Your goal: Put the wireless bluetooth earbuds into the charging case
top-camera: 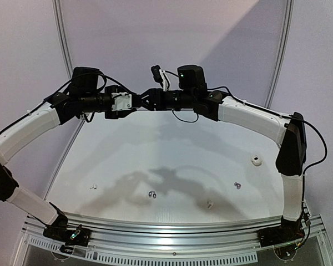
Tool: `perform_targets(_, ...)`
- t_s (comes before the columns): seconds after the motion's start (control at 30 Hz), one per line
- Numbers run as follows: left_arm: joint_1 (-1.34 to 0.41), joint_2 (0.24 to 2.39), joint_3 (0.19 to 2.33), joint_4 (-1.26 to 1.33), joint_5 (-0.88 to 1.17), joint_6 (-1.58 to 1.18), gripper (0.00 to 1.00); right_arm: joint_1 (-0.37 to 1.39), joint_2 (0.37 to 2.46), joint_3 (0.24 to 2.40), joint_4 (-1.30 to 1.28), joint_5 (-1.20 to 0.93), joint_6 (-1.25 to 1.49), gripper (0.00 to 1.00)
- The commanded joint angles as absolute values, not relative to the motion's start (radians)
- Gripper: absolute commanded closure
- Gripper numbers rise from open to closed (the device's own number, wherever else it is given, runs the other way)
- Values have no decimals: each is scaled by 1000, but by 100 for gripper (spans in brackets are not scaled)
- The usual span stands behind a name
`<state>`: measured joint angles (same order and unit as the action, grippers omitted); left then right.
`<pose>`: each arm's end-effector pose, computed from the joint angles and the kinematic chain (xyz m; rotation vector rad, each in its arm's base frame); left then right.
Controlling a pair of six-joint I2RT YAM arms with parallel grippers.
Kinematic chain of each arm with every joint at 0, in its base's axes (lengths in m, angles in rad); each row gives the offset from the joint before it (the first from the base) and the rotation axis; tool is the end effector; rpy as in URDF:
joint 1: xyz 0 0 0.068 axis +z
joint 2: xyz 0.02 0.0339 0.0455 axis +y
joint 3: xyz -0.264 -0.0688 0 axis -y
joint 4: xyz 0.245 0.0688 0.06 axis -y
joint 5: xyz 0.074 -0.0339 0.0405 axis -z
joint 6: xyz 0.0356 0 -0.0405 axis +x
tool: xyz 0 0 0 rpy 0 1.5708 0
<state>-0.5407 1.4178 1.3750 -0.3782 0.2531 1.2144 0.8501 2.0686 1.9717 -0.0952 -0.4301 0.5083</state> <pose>0.2750 -0.1755 0.3796 1.6236 1.1372 0.1858 0.3189 0.3856 0.3612 -0.6689 1.8381 1.3239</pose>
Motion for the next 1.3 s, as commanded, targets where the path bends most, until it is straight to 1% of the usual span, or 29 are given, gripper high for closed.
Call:
perform_targets(0.0, -557, 1421, 1371, -366, 262, 1206, 59, 854, 2102, 1996, -75, -463, 506, 60)
perform_targets(0.07, -557, 1420, 1371, -366, 261, 1204, 59, 853, 2102, 1997, -74, -464, 505, 71)
perform_targets(0.13, -557, 1420, 1371, -363, 260, 1206, 59, 854, 2103, 1999, -82, -462, 497, 74)
perform_targets(0.23, -557, 1419, 1369, -362, 259, 1206, 58, 854, 2103, 2002, -98, -470, 485, 86)
perform_targets(0.27, -557, 1419, 1368, -363, 259, 1201, 51, 853, 2102, 2002, -103, -473, 479, 91)
perform_targets(0.3, -557, 1419, 1368, -362, 259, 1191, 35, 854, 2099, 2002, -109, -474, 474, 97)
perform_targets(0.33, -557, 1418, 1367, -360, 259, 1175, 13, 854, 2095, 2000, -116, -474, 461, 100)
perform_targets(0.37, -557, 1415, 1365, -355, 258, 1148, 2, 854, 2088, 1999, -124, -474, 447, 100)
perform_targets(0.4, -556, 1413, 1364, -350, 259, 1117, 1, 853, 2082, 1997, -133, -473, 435, 100)
perform_targets(0.47, -550, 1408, 1368, -352, 263, 1037, 1, 849, 2054, 1983, -147, -471, 397, 100)
perform_targets(0.53, -529, 1402, 1399, -406, 314, 918, 1, 837, 2013, 1950, -137, -479, 364, 100)
perform_targets(0.63, -454, 1403, 1470, -547, 545, 722, 1, 815, 1938, 1873, -80, -512, 345, 100)
perform_targets(0.7, -405, 1394, 1477, -575, 750, 596, 1, 812, 1867, 1826, -49, -539, 313, 100)
perform_targets(0.73, -385, 1386, 1466, -561, 818, 529, 1, 811, 1845, 1812, -41, -555, 290, 100)
perform_targets(0.8, -360, 1367, 1428, -493, 925, 368, 1, 811, 1802, 1798, -34, -580, 259, 100)
perform_targets(0.9, -356, 1335, 1370, -353, 1048, 172, 7, 813, 1769, 1797, -14, -614, 255, 100)
perform_targets(0.97, -357, 1311, 1320, -210, 1104, 46, 11, 813, 1762, 1796, 12, -626, 272, 100)
perform_targets(1.1, -364, 1276, 1215, 170, 1111, -170, 17, 832, 1758, 1799, 42, -619, 269, 100)
perform_targets(1.17, -376, 1280, 1199, 237, 1096, -226, 20, 839, 1759, 1801, 62, -624, 268, 100)
perform_targets(1.27, -408, 1288, 1200, 234, 1095, -226, 23, 846, 1759, 1805, 76, -622, 275, 100)
